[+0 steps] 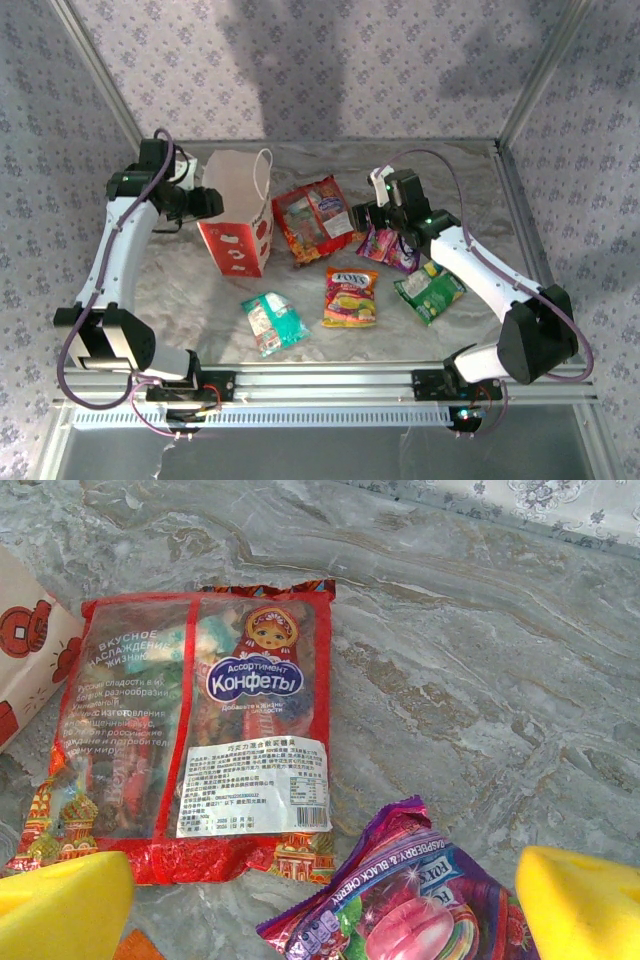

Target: Place the snacks into the paper bag

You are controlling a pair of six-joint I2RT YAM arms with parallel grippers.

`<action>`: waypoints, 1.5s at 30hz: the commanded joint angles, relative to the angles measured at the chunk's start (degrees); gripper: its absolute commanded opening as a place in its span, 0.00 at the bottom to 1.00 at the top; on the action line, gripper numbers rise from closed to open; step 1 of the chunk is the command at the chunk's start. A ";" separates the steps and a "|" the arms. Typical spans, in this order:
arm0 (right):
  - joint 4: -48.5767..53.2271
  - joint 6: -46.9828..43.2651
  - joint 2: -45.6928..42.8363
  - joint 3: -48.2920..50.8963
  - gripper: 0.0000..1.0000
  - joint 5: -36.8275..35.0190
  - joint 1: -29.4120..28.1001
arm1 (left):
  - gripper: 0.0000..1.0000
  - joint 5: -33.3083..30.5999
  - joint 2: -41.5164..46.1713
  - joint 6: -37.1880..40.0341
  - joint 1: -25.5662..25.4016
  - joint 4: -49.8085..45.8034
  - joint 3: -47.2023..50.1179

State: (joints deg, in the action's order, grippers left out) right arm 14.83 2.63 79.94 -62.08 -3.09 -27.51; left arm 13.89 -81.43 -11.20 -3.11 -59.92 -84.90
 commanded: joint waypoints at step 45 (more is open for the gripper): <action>0.13 0.71 1.59 -1.00 1.00 1.60 0.34 | 0.78 -3.94 2.69 10.49 -2.23 -1.62 -7.47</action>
State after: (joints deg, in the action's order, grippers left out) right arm 14.81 3.25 81.17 -62.08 -2.09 -27.51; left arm 11.18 -80.90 0.95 -6.39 -64.64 -92.07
